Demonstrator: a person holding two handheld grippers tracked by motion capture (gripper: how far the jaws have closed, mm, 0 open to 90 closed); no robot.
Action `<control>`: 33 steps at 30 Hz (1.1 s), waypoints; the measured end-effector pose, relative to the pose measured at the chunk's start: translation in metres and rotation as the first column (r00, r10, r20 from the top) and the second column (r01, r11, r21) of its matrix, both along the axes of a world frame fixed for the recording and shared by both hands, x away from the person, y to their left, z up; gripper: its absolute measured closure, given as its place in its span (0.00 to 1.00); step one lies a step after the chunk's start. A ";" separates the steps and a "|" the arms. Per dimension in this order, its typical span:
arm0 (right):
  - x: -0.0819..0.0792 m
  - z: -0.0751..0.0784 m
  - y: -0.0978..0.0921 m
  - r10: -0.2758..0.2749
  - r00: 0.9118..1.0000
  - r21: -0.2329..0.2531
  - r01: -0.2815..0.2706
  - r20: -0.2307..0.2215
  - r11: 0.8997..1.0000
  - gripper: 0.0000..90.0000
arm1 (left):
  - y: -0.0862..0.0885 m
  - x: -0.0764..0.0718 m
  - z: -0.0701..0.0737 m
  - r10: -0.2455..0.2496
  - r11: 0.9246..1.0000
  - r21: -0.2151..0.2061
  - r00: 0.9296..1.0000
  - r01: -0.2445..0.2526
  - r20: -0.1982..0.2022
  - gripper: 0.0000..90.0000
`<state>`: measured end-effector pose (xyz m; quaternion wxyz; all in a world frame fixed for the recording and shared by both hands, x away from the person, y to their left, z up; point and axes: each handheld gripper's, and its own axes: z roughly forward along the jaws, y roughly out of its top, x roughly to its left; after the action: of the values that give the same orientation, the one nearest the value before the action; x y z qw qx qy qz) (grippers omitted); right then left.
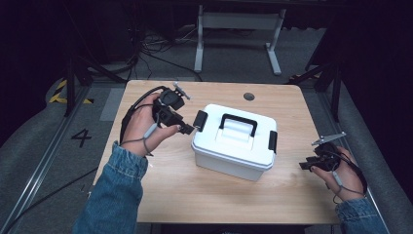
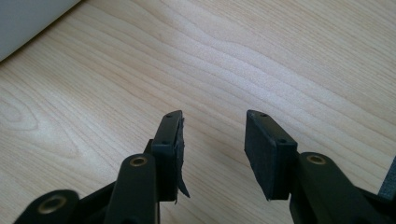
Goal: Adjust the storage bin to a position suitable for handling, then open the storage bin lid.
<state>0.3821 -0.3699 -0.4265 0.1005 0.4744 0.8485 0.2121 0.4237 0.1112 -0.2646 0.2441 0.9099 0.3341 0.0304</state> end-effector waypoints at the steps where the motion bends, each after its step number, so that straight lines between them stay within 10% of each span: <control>1: 0.000 0.000 0.000 0.000 1.000 0.000 0.000 0.004 1.000 0.65 | -0.005 0.002 0.001 -0.009 1.000 0.001 1.000 0.009 0.003 0.46; 33: 0.000 0.002 -0.002 0.021 1.000 0.036 -0.022 0.015 0.999 0.63 | -0.114 0.036 -0.018 -0.203 0.977 0.076 0.976 0.198 0.072 0.37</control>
<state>0.3820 -0.3718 -0.4241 0.0958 0.4654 0.8488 0.2321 0.4596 -0.0032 -0.2831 0.2277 0.9448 0.2294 0.0530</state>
